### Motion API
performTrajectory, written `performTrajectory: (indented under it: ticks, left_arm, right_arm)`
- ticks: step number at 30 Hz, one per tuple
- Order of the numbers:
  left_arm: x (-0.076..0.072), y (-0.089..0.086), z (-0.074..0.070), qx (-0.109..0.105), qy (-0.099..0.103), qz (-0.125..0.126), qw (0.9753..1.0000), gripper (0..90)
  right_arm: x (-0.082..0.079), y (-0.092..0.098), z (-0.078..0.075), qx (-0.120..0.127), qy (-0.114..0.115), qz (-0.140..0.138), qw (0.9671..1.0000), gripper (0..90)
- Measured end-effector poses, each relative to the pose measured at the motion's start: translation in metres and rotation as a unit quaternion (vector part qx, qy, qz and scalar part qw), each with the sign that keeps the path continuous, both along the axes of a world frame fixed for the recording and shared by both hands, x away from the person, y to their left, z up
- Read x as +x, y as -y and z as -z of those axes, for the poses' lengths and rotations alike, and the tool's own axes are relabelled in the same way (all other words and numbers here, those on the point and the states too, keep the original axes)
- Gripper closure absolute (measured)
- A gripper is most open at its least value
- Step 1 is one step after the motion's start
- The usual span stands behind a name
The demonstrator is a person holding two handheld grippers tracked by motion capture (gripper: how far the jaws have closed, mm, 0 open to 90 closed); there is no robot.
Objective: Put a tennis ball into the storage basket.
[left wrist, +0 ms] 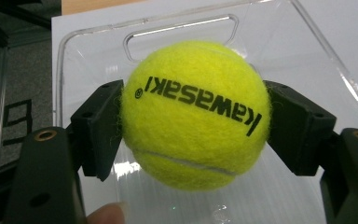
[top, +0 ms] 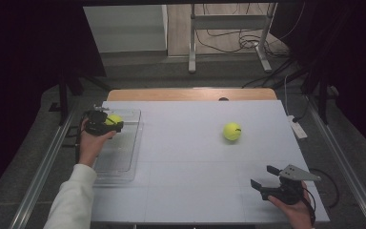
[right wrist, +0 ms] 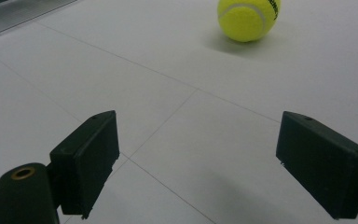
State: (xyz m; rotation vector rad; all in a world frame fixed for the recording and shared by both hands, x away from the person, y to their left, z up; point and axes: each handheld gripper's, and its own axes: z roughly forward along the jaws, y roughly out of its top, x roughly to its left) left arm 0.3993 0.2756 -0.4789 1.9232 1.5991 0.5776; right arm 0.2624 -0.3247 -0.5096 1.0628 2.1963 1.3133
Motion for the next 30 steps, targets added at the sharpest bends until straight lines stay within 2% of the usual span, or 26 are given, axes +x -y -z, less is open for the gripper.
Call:
performTrajectory:
  ticks: [5, 14, 30]
  left_arm:
    - [0.004, 0.0, 0.005, 0.006, -0.012, -0.002, 0.9999, 26.9]
    - [0.006, -0.002, 0.009, 0.017, -0.02, -0.005, 0.9996, 26.9]
    - [0.012, 0.003, 0.019, 0.031, -0.045, 0.007, 0.9985, 26.7]
  right_arm:
    - [0.0, 0.0, 0.0, -0.001, -0.001, 0.0, 1.0, 13.4]
    - [0.0, 0.0, 0.0, -0.002, -0.002, 0.0, 1.0, 13.4]
    - [0.0, 0.0, 0.001, -0.001, -0.002, 0.0, 1.0, 13.3]
